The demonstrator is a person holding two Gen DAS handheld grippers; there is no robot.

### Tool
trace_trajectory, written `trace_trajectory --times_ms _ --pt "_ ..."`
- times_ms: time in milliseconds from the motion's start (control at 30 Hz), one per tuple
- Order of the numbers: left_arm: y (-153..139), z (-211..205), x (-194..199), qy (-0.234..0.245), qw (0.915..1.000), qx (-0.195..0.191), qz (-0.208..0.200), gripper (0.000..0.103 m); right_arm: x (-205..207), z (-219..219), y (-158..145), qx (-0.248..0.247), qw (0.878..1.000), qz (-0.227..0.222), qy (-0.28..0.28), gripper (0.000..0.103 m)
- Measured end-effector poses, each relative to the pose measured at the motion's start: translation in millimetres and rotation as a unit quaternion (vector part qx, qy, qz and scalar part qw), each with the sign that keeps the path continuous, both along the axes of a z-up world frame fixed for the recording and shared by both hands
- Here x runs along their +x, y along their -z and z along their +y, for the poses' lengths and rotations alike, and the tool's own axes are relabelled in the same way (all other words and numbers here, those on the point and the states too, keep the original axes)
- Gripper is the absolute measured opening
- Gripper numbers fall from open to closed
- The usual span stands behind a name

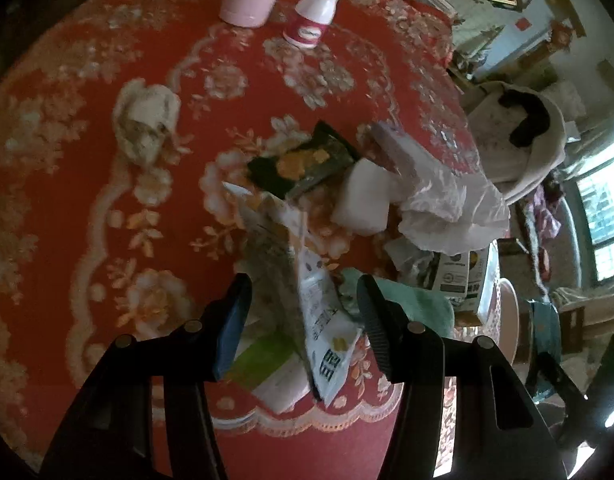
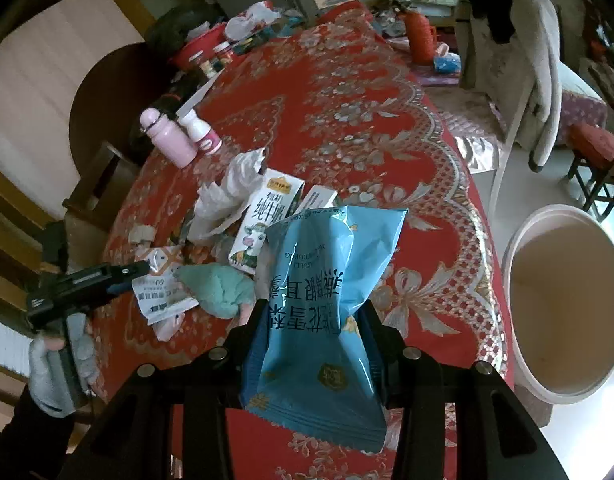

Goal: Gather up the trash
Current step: 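Grasp the orange-patterned snack bag with the left tool while right holds wrapper, then carry both items to the beige bin and open both tools to drop them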

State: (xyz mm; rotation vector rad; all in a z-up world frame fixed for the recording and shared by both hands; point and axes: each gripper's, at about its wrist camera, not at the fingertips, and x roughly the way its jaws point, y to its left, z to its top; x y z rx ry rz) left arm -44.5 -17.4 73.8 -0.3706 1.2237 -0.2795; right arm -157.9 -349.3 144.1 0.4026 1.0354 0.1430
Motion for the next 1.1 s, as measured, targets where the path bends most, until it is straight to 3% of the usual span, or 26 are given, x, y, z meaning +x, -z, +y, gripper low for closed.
trace_trajectory --times_ms 33,100,233,400,533,767,1100 --pt "3 -3 0 0.006 1.0 0.002 -0.002 0.05 0 1 0 -0.001 1.0 0.001 -0.001 0.042" --pt "9 -7 3 0.012 0.9998 0.017 0.002 0.005 -1 2 0 -0.004 1.0 0.001 -0.001 0.042" --pt "-6 -2 -1 0.023 0.9994 0.018 -0.018 0.005 -5 -3 -3 -0.004 1.0 -0.004 0.01 0.042" --pt "-53 4 -4 0.027 0.9973 0.018 -0.066 0.005 -10 -17 -4 -0.001 0.999 -0.007 0.033 0.042" --pt "-86 -20 -9 0.058 0.9934 0.001 -0.099 0.005 -17 -36 0 0.0 0.998 0.0 0.061 0.042" --pt "-105 -124 -22 0.157 0.9803 -0.046 -0.11 0.005 -39 -89 9 -0.009 0.992 0.011 0.122 0.042" --pt "-88 -312 -53 0.297 0.9487 -0.062 -0.089 0.005 -76 -187 37 -0.022 0.974 0.054 0.218 0.042"
